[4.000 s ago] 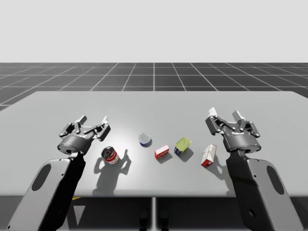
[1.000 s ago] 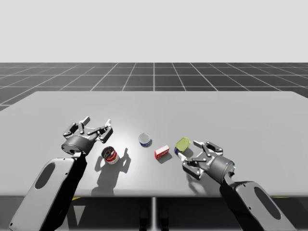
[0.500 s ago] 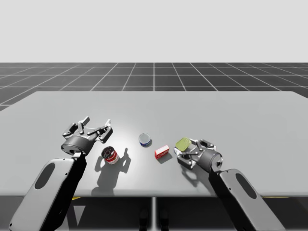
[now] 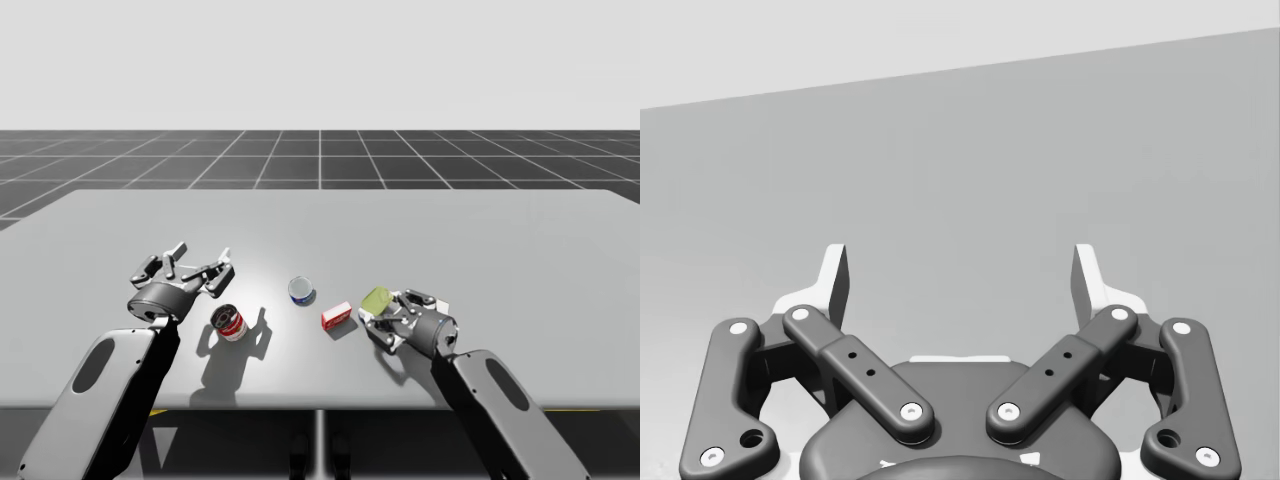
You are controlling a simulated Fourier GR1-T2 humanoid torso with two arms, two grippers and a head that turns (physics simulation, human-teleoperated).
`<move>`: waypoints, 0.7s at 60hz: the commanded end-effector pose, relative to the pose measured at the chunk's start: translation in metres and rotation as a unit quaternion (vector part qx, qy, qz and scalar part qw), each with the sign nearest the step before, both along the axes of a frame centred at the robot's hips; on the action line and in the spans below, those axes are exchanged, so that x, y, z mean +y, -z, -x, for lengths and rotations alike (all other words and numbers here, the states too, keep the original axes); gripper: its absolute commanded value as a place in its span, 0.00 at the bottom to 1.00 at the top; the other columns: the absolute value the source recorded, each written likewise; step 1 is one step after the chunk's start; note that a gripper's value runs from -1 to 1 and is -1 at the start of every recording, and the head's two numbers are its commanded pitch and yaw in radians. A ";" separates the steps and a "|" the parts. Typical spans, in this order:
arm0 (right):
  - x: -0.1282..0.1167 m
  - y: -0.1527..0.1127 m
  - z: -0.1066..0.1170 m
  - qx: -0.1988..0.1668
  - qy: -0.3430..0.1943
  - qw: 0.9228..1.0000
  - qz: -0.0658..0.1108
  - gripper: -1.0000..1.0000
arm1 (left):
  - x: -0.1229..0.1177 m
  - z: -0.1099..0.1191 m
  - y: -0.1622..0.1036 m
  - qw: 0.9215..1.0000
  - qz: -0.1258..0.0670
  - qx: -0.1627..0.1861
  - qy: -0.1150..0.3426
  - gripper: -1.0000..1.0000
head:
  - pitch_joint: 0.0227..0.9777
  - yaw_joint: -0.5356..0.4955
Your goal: Lift the meat can off the table.
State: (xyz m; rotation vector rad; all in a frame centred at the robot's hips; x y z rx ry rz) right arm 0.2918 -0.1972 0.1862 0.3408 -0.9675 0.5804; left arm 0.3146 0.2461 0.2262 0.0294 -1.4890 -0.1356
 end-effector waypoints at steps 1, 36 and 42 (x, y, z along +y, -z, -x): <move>-0.005 0.008 -0.002 0.012 0.037 0.999 0.013 0.98 | 0.000 0.000 0.000 1.000 -0.001 0.001 0.000 0.00 | 0.60 0.29; -0.010 -0.015 0.001 -0.019 0.032 0.999 -0.028 0.97 | 0.000 0.000 0.001 1.000 0.001 0.001 -0.002 0.00 | 0.45 0.30; -0.012 -0.031 0.000 -0.036 0.038 0.997 -0.050 0.99 | 0.000 0.000 0.001 1.000 0.001 0.000 -0.002 0.00 | 0.46 0.29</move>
